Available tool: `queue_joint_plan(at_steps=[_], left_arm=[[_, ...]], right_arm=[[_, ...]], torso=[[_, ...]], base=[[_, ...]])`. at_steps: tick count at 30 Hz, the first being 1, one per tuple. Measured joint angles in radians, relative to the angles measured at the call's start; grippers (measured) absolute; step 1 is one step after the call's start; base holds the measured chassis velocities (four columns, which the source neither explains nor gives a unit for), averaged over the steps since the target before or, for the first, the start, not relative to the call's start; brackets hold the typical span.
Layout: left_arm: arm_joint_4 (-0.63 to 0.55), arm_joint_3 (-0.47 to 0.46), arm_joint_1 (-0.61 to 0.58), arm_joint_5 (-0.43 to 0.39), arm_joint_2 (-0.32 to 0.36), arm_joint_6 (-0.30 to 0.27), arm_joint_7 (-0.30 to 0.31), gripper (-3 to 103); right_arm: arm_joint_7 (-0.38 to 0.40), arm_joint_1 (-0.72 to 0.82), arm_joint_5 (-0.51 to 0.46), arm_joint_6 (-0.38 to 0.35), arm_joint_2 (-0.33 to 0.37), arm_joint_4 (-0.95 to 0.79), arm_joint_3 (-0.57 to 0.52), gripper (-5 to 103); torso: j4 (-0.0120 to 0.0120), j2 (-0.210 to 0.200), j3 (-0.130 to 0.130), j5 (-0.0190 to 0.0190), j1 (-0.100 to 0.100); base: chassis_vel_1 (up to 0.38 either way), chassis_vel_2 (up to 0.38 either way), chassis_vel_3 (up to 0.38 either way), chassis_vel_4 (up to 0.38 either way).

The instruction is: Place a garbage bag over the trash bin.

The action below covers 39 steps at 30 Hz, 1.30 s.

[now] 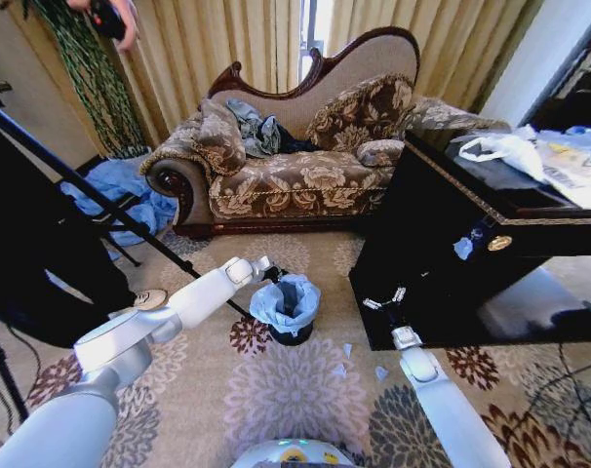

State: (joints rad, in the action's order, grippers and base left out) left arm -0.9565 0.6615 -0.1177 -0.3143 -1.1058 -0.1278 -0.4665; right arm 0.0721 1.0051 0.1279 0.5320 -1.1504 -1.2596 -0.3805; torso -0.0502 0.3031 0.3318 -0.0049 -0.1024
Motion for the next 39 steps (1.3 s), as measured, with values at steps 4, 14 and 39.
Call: queue_joint_plan(at_steps=[4,14,39], left_arm=[[0.018,0.003,0.001,0.020,-0.014,0.006,-0.001,26],[0.030,0.016,-0.003,0.048,-0.020,0.014,-0.002,64],[0.141,-0.024,0.000,0.119,-0.077,0.088,0.005,19]], right_arm=[[0.000,0.002,0.004,0.002,-0.001,0.001,-0.004,100],[0.001,0.003,0.015,0.011,-0.005,0.014,-0.008,100],[0.005,0.007,0.033,0.025,-0.011,0.027,-0.015,100]], torso=[[-0.0003,0.000,0.000,0.0000,0.000],[-0.0002,0.000,0.000,0.0000,0.000],[-0.0002,0.000,0.000,0.0000,0.000]], base=[[0.000,0.000,0.000,0.000],[0.000,0.000,0.000,0.000],[0.000,0.000,0.000,0.000]])
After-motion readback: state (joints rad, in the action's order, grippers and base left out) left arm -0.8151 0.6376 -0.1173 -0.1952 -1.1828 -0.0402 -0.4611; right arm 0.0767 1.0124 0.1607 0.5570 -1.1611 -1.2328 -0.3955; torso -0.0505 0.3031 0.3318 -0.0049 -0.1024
